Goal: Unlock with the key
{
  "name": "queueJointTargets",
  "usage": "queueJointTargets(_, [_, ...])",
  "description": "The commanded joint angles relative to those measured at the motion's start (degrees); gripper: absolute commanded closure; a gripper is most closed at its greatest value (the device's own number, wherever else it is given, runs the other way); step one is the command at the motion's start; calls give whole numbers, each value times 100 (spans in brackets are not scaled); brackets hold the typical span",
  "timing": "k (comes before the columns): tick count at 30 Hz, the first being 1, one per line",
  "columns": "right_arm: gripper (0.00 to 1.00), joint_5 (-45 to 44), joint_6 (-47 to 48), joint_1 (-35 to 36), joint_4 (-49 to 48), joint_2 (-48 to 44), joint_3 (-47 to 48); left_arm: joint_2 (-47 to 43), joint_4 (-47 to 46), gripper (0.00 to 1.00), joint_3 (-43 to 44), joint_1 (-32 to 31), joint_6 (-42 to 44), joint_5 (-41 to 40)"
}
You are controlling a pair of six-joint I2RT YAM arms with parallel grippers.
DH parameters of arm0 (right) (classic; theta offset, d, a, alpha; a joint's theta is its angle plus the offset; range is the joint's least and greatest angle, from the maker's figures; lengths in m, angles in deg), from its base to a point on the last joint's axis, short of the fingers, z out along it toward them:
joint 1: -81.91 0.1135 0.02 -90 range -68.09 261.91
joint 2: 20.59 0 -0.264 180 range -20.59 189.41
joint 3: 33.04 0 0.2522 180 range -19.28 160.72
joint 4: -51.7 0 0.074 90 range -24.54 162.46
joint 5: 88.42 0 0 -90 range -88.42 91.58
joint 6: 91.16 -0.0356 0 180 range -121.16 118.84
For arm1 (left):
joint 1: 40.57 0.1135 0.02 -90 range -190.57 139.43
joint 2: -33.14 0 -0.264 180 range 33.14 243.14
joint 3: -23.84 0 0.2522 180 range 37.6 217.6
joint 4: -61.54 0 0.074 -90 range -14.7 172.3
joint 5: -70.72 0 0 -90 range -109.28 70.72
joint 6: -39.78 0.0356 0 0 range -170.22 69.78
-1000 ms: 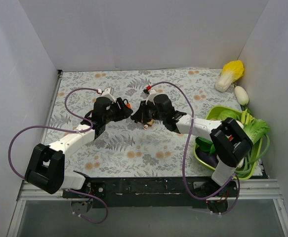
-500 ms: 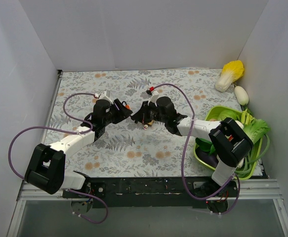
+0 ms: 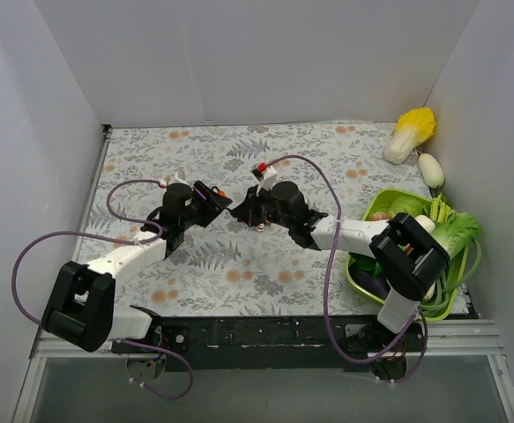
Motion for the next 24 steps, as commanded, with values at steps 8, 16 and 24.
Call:
queueJointTargets(8, [99, -1043, 451, 292, -937, 2, 260, -668, -100, 100, -386, -211, -836, 989])
queueJointTargets(16, [99, -1166, 451, 415, -919, 160, 365, -836, -135, 100, -526, -220, -986, 1006])
queueJointTargets(24, [99, -1018, 336, 424, -1034, 362, 436, -889, -258, 100, -588, -246, -1126, 1182])
